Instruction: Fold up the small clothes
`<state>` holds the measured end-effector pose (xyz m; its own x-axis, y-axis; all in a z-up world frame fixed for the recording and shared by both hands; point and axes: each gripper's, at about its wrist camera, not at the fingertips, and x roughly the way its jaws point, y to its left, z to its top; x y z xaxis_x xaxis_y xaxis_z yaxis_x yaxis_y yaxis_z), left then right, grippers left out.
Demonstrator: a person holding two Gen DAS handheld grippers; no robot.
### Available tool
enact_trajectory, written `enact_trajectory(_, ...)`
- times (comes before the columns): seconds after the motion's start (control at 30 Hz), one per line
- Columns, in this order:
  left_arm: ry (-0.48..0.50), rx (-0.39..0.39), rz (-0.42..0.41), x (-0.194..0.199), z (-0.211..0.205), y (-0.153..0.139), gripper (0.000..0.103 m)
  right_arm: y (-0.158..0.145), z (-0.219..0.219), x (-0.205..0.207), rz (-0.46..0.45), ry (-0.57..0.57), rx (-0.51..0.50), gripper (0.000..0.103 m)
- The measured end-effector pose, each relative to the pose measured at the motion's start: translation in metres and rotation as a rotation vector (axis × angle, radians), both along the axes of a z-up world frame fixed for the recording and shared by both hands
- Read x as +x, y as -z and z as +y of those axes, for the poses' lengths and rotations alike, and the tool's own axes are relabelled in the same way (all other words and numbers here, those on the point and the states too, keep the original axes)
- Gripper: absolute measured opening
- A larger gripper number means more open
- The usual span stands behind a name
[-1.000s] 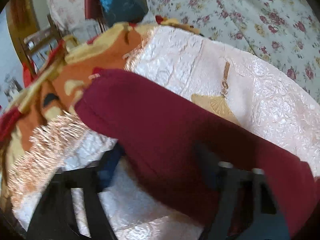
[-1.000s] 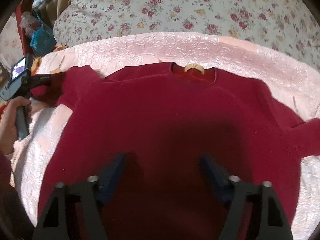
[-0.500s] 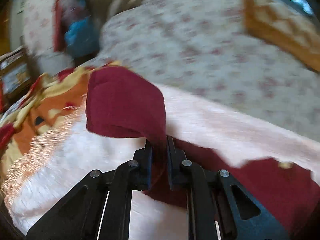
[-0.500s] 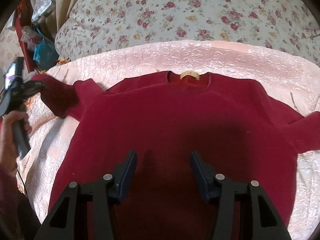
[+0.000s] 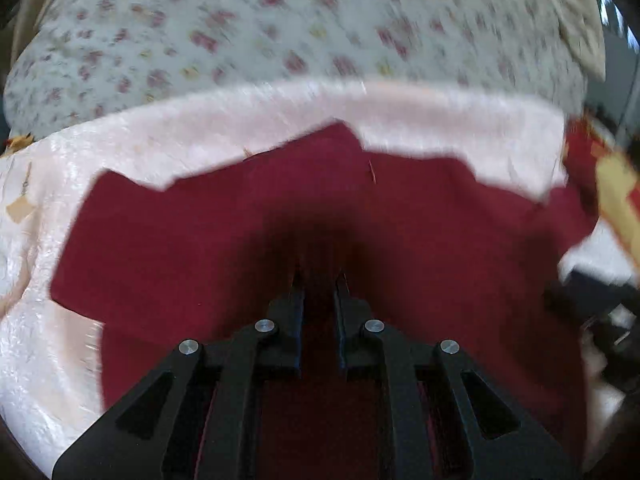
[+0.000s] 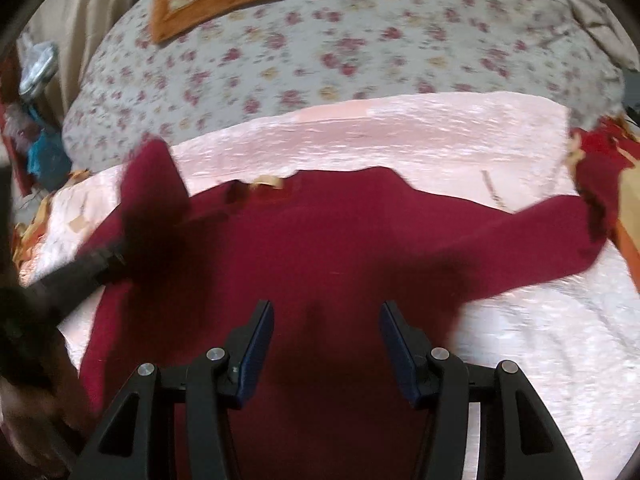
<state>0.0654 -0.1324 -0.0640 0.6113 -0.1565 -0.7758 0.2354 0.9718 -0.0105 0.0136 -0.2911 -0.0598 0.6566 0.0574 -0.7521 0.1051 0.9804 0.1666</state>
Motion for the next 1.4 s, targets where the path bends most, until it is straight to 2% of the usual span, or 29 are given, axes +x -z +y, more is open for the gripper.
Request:
enact_trajectory(0.07,0.026,0.023,0.009,-0.008,-0.001,0.006,0.015,0.004,-0.008,0.000,0.023,0.006,0.006,0.053)
enact_trajectory(0.13,0.074,0.000,0.019,-0.015,0.007,-0.003,0.024,0.007,-0.014,0.001,0.035,0.000,0.039,0.053)
enact_trajectory(0.2,0.106,-0.032,0.028,-0.021,0.019,-0.014,0.042,0.008,-0.013,0.005,0.040,-0.013,0.056,0.054)
enact_trajectory(0.3,0.089,0.002,-0.051,-0.036,0.046,-0.035,0.061,0.007,-0.005,0.017,0.041,-0.053,0.099,0.055)
enact_trajectory(0.37,0.053,0.033,-0.091,-0.040,0.066,-0.042,0.061,0.006,0.005,0.027,0.042,-0.084,0.129,0.057)
enact_trajectory(0.43,-0.009,0.076,-0.114,-0.039,0.091,-0.042,0.061,0.007,0.015,0.037,0.045,-0.114,0.138,0.066)
enact_trajectory(0.47,-0.046,0.103,-0.116,-0.036,0.102,-0.039,0.061,0.008,0.023,0.045,0.048,-0.133,0.131,0.067)
enact_trajectory(0.53,-0.128,0.143,-0.100,-0.028,0.127,-0.031,0.061,0.013,0.033,0.058,0.072,-0.148,0.109,0.067)
enact_trajectory(0.7,-0.278,0.153,-0.050,-0.009,0.172,-0.007,0.061,0.031,0.038,0.077,0.138,-0.111,0.067,0.067)
enact_trajectory(0.77,-0.312,0.155,-0.017,-0.001,0.181,0.003,0.061,0.040,0.042,0.084,0.153,-0.126,0.036,0.061)
enact_trajectory(0.8,-0.326,0.150,-0.005,0.001,0.184,0.007,0.061,0.040,0.045,0.085,0.137,-0.131,-0.003,0.042)
enact_trajectory(0.83,-0.338,0.141,0.004,0.002,0.187,0.010,0.061,0.039,0.045,0.085,0.120,-0.137,-0.018,0.019)
enact_trajectory(0.9,-0.350,0.125,0.015,0.005,0.190,0.013,0.061,0.030,0.043,0.086,0.096,-0.158,0.005,0.008)
enact_trajectory(1.07,-0.364,0.107,0.017,0.011,0.193,0.015,0.061,-0.016,0.018,0.078,-0.056,-0.106,-0.035,0.006)
enact_trajectory(1.17,-0.367,0.104,0.024,0.013,0.192,0.017,0.061,-0.031,-0.003,0.079,-0.088,-0.025,-0.091,0.004)
enact_trajectory(1.33,-0.376,0.087,0.024,0.014,0.193,0.018,0.061,-0.020,-0.023,0.091,-0.045,0.046,-0.119,0.004)
enact_trajectory(1.4,-0.374,0.076,0.017,0.014,0.196,0.016,0.061,-0.014,-0.022,0.094,-0.028,-0.013,-0.048,0.004)
